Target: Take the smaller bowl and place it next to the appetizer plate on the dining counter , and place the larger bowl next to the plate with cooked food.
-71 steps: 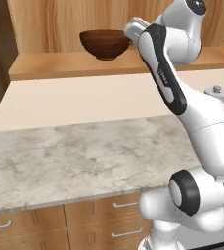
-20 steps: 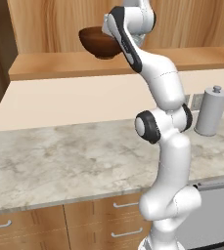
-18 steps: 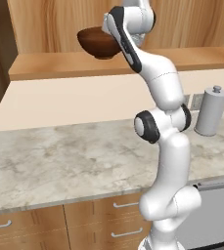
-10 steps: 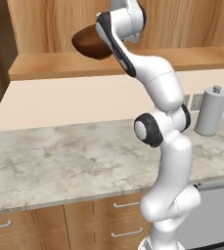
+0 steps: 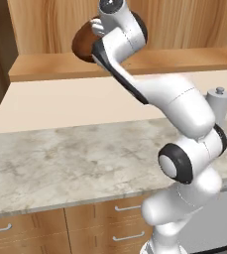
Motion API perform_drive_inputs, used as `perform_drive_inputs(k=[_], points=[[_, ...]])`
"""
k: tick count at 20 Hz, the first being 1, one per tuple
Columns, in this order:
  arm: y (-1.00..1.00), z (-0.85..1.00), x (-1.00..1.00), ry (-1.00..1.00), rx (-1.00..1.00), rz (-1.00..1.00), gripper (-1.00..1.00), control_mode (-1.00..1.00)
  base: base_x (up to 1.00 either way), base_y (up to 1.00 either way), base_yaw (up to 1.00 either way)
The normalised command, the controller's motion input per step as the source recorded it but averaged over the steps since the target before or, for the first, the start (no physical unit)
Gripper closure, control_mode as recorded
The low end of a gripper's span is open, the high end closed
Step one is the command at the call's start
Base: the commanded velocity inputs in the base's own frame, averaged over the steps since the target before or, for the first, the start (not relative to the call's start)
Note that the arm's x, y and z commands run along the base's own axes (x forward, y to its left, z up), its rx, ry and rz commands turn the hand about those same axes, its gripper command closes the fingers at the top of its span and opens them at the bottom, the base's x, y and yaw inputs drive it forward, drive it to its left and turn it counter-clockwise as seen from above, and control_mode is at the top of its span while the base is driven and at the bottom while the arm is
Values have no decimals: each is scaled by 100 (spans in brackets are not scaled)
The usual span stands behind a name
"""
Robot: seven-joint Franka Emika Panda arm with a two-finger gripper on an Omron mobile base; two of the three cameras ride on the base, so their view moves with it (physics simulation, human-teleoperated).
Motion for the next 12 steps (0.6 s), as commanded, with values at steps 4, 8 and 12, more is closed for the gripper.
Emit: perform_drive_inputs(k=[4, 8, 12], points=[[-79, 0, -100, -9, 9, 0, 100, -100, 0, 0, 0], [-80, 10, -100, 0, 27, 0, 100, -100, 0, 0, 0], [-63, 15, -100, 0, 26, 8, 100, -100, 0, 0, 0]])
